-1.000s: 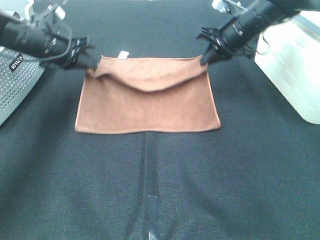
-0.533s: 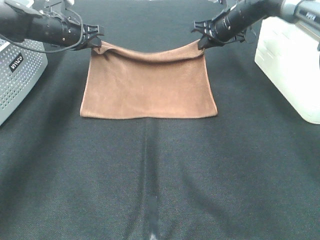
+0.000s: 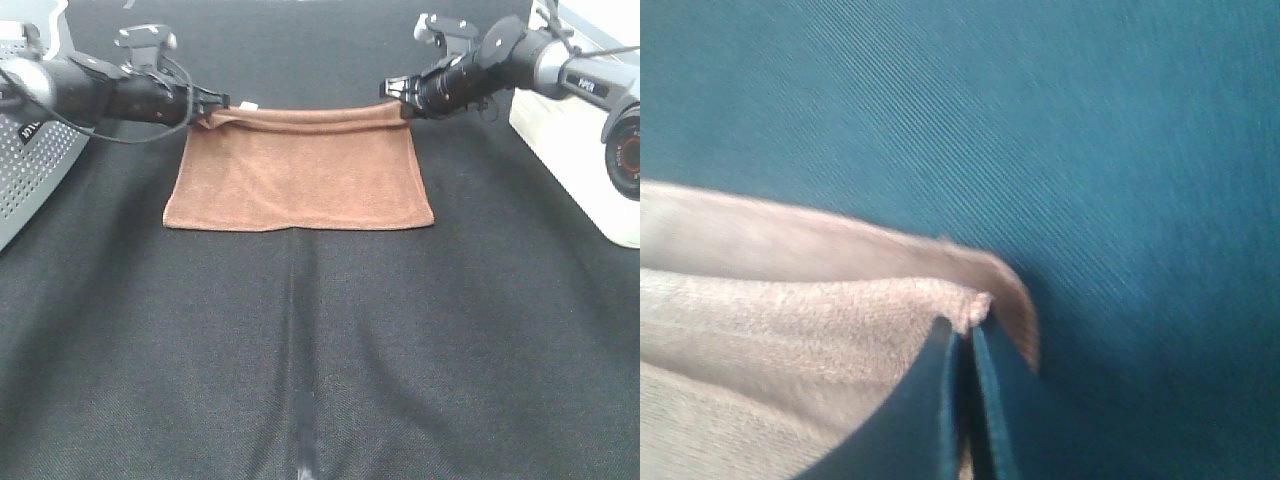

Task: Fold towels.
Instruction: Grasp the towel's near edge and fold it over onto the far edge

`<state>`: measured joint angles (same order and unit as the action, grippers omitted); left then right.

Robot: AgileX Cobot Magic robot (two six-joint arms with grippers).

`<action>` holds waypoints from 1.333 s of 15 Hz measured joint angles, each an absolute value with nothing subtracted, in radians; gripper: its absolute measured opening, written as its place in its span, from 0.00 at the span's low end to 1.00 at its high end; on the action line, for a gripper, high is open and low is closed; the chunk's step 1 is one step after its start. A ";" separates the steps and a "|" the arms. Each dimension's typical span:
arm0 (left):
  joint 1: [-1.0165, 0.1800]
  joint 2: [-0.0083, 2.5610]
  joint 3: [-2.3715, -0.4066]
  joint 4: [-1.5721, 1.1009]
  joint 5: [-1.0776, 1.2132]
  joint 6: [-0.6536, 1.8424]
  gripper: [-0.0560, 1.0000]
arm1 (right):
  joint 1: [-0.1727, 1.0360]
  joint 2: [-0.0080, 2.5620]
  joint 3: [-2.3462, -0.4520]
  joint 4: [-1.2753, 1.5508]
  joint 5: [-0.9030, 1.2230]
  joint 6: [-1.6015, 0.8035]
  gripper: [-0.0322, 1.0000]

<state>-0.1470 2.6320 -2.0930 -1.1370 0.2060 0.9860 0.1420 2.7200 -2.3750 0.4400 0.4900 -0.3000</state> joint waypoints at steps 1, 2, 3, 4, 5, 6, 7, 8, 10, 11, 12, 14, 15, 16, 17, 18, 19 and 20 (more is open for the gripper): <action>-0.152 2.632 -2.094 -1.137 0.198 0.986 0.13 | 0.142 2.723 -2.375 0.435 0.490 -0.300 0.14; -0.153 2.632 -2.095 -1.137 0.191 0.987 0.23 | 0.142 2.723 -2.375 0.435 0.489 -0.300 0.28; -0.153 2.632 -2.095 -1.137 0.182 0.987 0.37 | 0.142 2.723 -2.375 0.435 0.493 -0.300 0.41; -0.153 2.632 -2.095 -1.137 0.181 0.987 0.54 | 0.142 2.721 -2.375 0.435 0.517 -0.300 0.57; -0.153 2.632 -2.095 -1.137 0.181 0.987 0.68 | 0.142 2.717 -2.375 0.426 0.558 -0.300 0.67; -0.153 2.631 -2.095 -1.131 0.187 0.988 0.75 | 0.142 2.701 -2.375 0.408 0.615 -0.300 0.71; -0.147 2.622 -2.095 -1.121 0.239 0.988 0.79 | 0.142 2.674 -2.375 0.380 0.683 -0.300 0.73; -0.140 2.615 -2.095 -1.117 0.294 0.982 0.80 | 0.142 2.636 -2.376 0.329 0.781 -0.298 0.74; -0.112 2.590 -2.095 -1.101 0.444 0.933 0.79 | 0.142 2.597 -2.376 0.286 0.909 -0.264 0.74; -0.099 2.578 -2.095 -1.083 0.519 0.887 0.78 | 0.142 2.592 -2.376 0.277 0.976 -0.234 0.74; -0.086 2.567 -2.095 -1.057 0.584 0.840 0.78 | 0.142 2.590 -2.376 0.276 1.033 -0.211 0.74; -0.072 2.557 -2.095 -0.983 0.682 0.749 0.78 | 0.142 2.590 -2.376 0.270 1.131 -0.172 0.74; -0.071 2.554 -2.095 -0.929 0.731 0.689 0.78 | 0.142 2.588 -2.376 0.269 1.163 -0.158 0.74; -0.071 2.552 -2.095 -0.886 0.774 0.632 0.78 | 0.142 2.586 -2.376 0.268 1.193 -0.140 0.74; -0.071 2.552 -2.095 -0.886 0.774 0.632 0.78 | 0.142 2.586 -2.376 0.268 1.193 -0.140 0.74; -0.071 2.552 -2.095 -0.843 0.820 0.579 0.78 | 0.142 2.581 -2.376 0.264 1.207 -0.125 0.74; -0.072 2.550 -2.095 -0.808 0.897 0.546 0.78 | 0.142 2.578 -2.376 0.263 1.208 -0.094 0.74; -0.072 2.547 -2.095 -0.805 0.931 0.529 0.78 | 0.142 2.578 -2.376 0.263 1.208 -0.077 0.74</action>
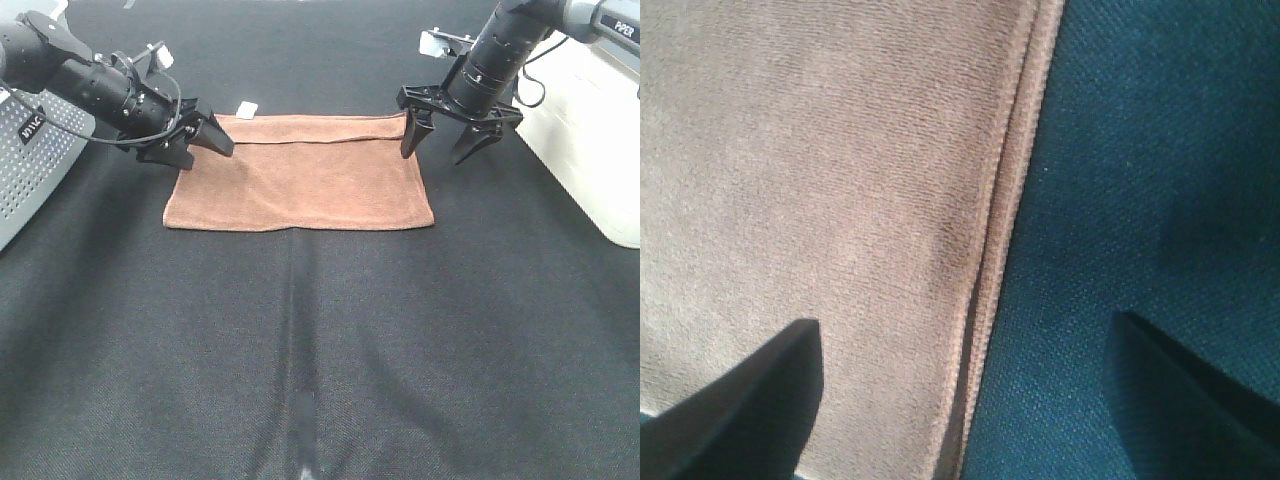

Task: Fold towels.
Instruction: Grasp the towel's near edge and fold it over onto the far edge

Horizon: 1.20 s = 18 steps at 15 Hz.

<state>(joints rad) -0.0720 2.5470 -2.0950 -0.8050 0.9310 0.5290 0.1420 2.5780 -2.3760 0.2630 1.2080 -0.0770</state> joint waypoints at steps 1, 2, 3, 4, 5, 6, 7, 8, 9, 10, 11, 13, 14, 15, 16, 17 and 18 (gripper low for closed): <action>-0.072 2.547 -2.095 -0.805 0.931 0.529 0.78 | 0.142 2.578 -2.376 0.263 1.208 -0.077 0.74; -0.072 2.536 -2.083 -0.803 0.946 0.478 0.78 | 0.142 2.576 -2.372 0.263 1.209 -0.058 0.74; -0.072 2.514 -2.043 -0.802 0.944 0.443 0.78 | 0.142 2.572 -2.364 0.263 1.208 -0.056 0.74; -0.072 2.482 -1.984 -0.798 0.927 0.426 0.78 | 0.142 2.543 -2.299 0.263 1.207 -0.056 0.74; -0.072 2.438 -1.910 -0.795 0.891 0.419 0.78 | 0.142 2.515 -2.239 0.263 1.208 -0.061 0.74; -0.072 2.394 -1.822 -0.792 0.853 0.413 0.78 | 0.142 2.476 -2.165 0.263 1.210 -0.063 0.74; -0.069 2.355 -1.748 -0.789 0.816 0.399 0.78 | 0.142 2.435 -2.088 0.263 1.197 -0.064 0.74; -0.064 2.317 -1.688 -0.786 0.782 0.381 0.78 | 0.142 2.387 -2.019 0.270 1.166 -0.064 0.74; -0.059 2.298 -1.650 -0.776 0.768 0.371 0.78 | 0.142 2.351 -1.952 0.289 1.124 -0.064 0.74; -0.055 2.291 -1.633 -0.754 0.753 0.364 0.78 | 0.142 2.328 -1.892 0.310 1.080 -0.064 0.74; -0.054 2.291 -1.628 -0.734 0.742 0.361 0.78 | 0.142 2.323 -1.856 0.326 1.044 -0.069 0.74; -0.054 2.291 -1.628 -0.723 0.728 0.361 0.78 | 0.142 2.323 -1.816 0.345 0.984 -0.103 0.74; -0.054 2.292 -1.628 -0.722 0.724 0.361 0.78 | 0.142 2.323 -1.815 0.350 0.958 -0.118 0.74; -0.054 2.296 -1.628 -0.722 0.719 0.360 0.78 | 0.142 2.323 -1.815 0.351 0.945 -0.121 0.74; -0.054 2.306 -1.628 -0.723 0.716 0.360 0.78 | 0.142 2.324 -1.815 0.351 0.934 -0.124 0.74; -0.054 2.320 -1.628 -0.724 0.714 0.360 0.78 | 0.142 2.329 -1.815 0.349 0.933 -0.125 0.74; -0.054 2.330 -1.628 -0.730 0.713 0.360 0.77 | 0.142 2.341 -1.815 0.349 0.929 -0.127 0.74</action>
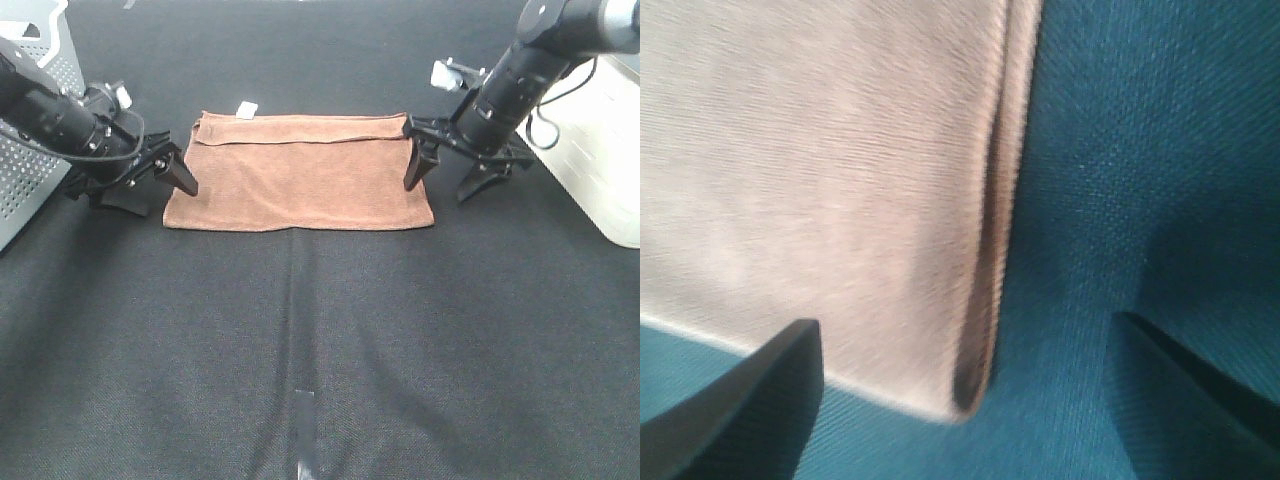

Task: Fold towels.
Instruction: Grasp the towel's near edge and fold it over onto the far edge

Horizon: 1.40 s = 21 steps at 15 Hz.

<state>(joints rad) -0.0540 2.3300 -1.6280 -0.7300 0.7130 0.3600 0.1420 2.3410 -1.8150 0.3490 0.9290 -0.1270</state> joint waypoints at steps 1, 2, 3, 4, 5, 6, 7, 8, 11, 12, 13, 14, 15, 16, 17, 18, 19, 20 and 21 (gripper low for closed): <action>-0.054 2.331 -1.628 -0.736 0.709 0.359 0.77 | 0.142 2.361 -1.815 0.360 0.929 -0.142 0.74; -0.054 2.334 -1.628 -0.754 0.706 0.358 0.77 | 0.142 2.383 -1.815 0.405 0.926 -0.176 0.73; -0.056 2.339 -1.629 -0.761 0.704 0.358 0.77 | 0.142 2.389 -1.815 0.459 0.926 -0.206 0.70; -0.064 2.342 -1.629 -0.769 0.700 0.358 0.76 | 0.142 2.399 -1.815 0.507 0.925 -0.232 0.65; -0.079 2.345 -1.630 -0.772 0.693 0.358 0.72 | 0.142 2.407 -1.815 0.544 0.925 -0.249 0.59; -0.079 2.345 -1.630 -0.772 0.693 0.358 0.72 | 0.142 2.407 -1.815 0.544 0.925 -0.249 0.59; -0.099 2.348 -1.630 -0.773 0.682 0.358 0.66 | 0.142 2.412 -1.815 0.560 0.917 -0.251 0.53; -0.122 2.355 -1.630 -0.775 0.675 0.358 0.48 | 0.143 2.419 -1.815 0.570 0.912 -0.253 0.40; -0.127 2.366 -1.629 -0.774 0.679 0.358 0.08 | 0.143 2.419 -1.815 0.560 0.911 -0.244 0.04; -0.127 2.368 -1.629 -0.771 0.683 0.358 0.06 | 0.143 2.419 -1.815 0.551 0.911 -0.239 0.03; -0.125 2.363 -1.629 -0.760 0.695 0.358 0.06 | 0.143 2.417 -1.815 0.538 0.911 -0.226 0.03; -0.121 2.354 -1.629 -0.745 0.718 0.358 0.06 | 0.143 2.409 -1.815 0.517 0.917 -0.211 0.03; -0.115 2.339 -1.629 -0.730 0.745 0.358 0.06 | 0.143 2.395 -1.813 0.495 0.933 -0.195 0.03; -0.110 2.316 -1.628 -0.707 0.770 0.358 0.06 | 0.143 2.376 -1.802 0.490 0.943 -0.191 0.03; -0.107 2.288 -1.624 -0.680 0.793 0.357 0.06 | 0.143 2.354 -1.771 0.490 0.947 -0.189 0.03; -0.107 2.264 -1.610 -0.663 0.817 0.357 0.06 | 0.143 2.329 -1.728 0.491 0.945 -0.189 0.03; -0.107 2.241 -1.580 -0.657 0.829 0.357 0.06 | 0.143 2.291 -1.645 0.499 0.939 -0.196 0.03; -0.107 2.206 -1.505 -0.652 0.835 0.357 0.06 | 0.143 2.267 -1.581 0.511 0.928 -0.205 0.03; -0.107 2.186 -1.453 -0.649 0.834 0.357 0.06 | 0.143 2.244 -1.529 0.525 0.916 -0.221 0.03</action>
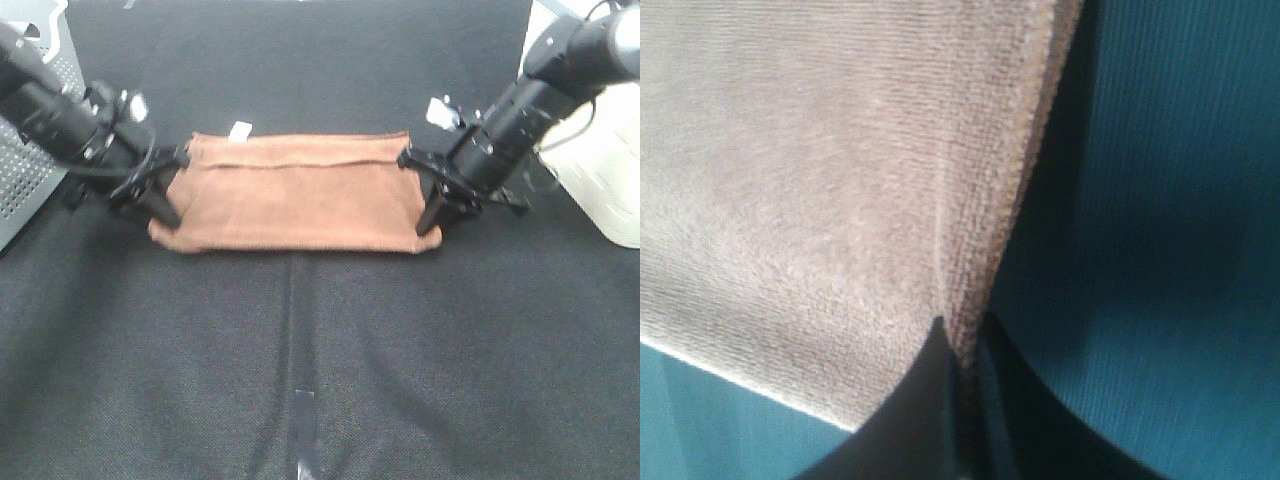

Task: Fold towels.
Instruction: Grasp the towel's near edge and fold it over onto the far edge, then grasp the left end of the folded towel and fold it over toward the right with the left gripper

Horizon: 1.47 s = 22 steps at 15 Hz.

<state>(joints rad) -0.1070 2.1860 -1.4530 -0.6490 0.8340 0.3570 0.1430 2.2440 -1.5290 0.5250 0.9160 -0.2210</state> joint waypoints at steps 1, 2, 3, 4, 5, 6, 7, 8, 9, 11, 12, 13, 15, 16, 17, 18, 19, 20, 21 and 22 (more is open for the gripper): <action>-0.107 2.168 -1.403 -0.649 0.833 0.357 0.06 | 0.144 2.226 -1.490 0.537 0.910 -0.237 0.03; -0.107 2.168 -1.403 -0.649 0.833 0.357 0.06 | 0.144 2.226 -1.490 0.537 0.910 -0.237 0.03; -0.107 2.154 -1.375 -0.648 0.829 0.357 0.06 | 0.146 2.219 -1.465 0.552 0.909 -0.257 0.03; -0.107 2.147 -1.375 -0.648 0.825 0.357 0.06 | 0.146 2.219 -1.467 0.553 0.908 -0.267 0.03; -0.107 2.144 -1.385 -0.647 0.818 0.357 0.06 | 0.146 2.219 -1.478 0.552 0.908 -0.272 0.03; -0.107 2.143 -1.404 -0.646 0.802 0.352 0.06 | 0.146 2.219 -1.506 0.551 0.906 -0.275 0.03; -0.107 2.141 -1.435 -0.645 0.784 0.332 0.06 | 0.146 2.219 -1.544 0.549 0.902 -0.275 0.03; -0.107 2.141 -1.468 -0.640 0.765 0.315 0.06 | 0.146 2.219 -1.596 0.543 0.893 -0.275 0.03; -0.107 2.142 -1.511 -0.637 0.749 0.305 0.06 | 0.146 2.223 -1.649 0.530 0.884 -0.275 0.03; -0.107 2.167 -1.620 -0.634 0.710 0.298 0.06 | 0.146 2.269 -1.825 0.471 0.893 -0.239 0.03; -0.107 2.184 -1.665 -0.632 0.692 0.298 0.06 | 0.146 2.304 -1.903 0.457 0.907 -0.226 0.03; -0.107 2.205 -1.707 -0.631 0.672 0.297 0.06 | 0.146 2.345 -1.970 0.450 0.924 -0.218 0.03; -0.107 2.262 -1.793 -0.630 0.638 0.297 0.06 | 0.146 2.433 -2.095 0.445 0.938 -0.199 0.03; -0.107 2.300 -1.830 -0.630 0.622 0.297 0.06 | 0.146 2.476 -2.148 0.444 0.938 -0.193 0.03; -0.107 2.335 -1.856 -0.626 0.608 0.297 0.06 | 0.146 2.508 -2.180 0.442 0.938 -0.192 0.03; -0.107 2.368 -1.877 -0.623 0.600 0.297 0.06 | 0.146 2.549 -2.223 0.442 0.938 -0.192 0.03; -0.107 2.399 -1.893 -0.622 0.596 0.297 0.07 | 0.146 2.579 -2.246 0.442 0.937 -0.192 0.03; -0.107 2.420 -1.902 -0.621 0.588 0.297 0.11 | 0.146 2.600 -2.257 0.442 0.937 -0.192 0.03; -0.107 2.431 -1.906 -0.619 0.576 0.297 0.19 | 0.146 2.618 -2.259 0.442 0.937 -0.191 0.04; -0.107 2.432 -1.908 -0.616 0.567 0.297 0.31 | 0.146 2.628 -2.259 0.442 0.937 -0.191 0.11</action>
